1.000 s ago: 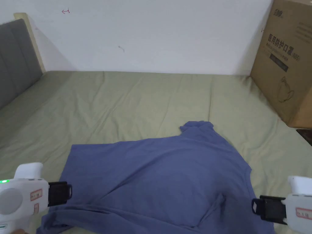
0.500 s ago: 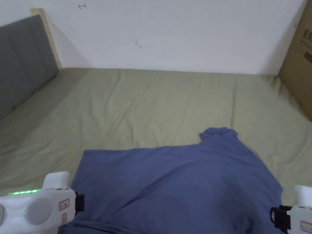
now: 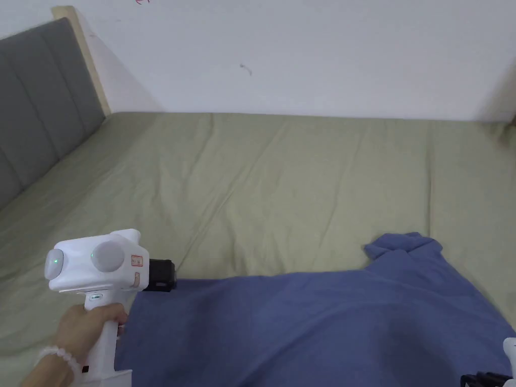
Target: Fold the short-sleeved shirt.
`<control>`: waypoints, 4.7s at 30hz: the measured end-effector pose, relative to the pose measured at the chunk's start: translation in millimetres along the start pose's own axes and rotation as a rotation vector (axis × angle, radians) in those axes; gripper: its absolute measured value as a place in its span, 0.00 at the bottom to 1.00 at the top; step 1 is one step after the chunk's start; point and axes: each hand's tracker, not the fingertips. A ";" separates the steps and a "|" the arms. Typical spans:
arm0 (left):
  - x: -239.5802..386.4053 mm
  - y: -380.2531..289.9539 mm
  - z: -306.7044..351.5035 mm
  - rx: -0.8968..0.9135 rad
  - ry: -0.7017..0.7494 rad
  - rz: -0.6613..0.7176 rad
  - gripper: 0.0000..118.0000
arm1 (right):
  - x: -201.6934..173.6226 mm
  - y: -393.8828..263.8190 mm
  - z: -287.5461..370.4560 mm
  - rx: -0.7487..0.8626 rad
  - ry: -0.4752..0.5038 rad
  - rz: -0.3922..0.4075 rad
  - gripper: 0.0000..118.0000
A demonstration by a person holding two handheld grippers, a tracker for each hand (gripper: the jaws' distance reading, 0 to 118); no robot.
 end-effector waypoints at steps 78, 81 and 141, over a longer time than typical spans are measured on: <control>185.1 294.9 381.4 0.825 0.199 -0.307 0.01 | 70.1 446.7 334.0 0.614 -0.179 -0.206 0.00; 187.8 292.2 387.5 0.879 0.218 -0.285 0.01 | 67.6 444.6 339.6 0.636 -0.175 -0.191 0.00; -20.6 -268.3 153.8 0.178 -0.010 -0.224 0.01 | 69.9 -153.7 111.1 0.011 -0.217 -0.179 0.00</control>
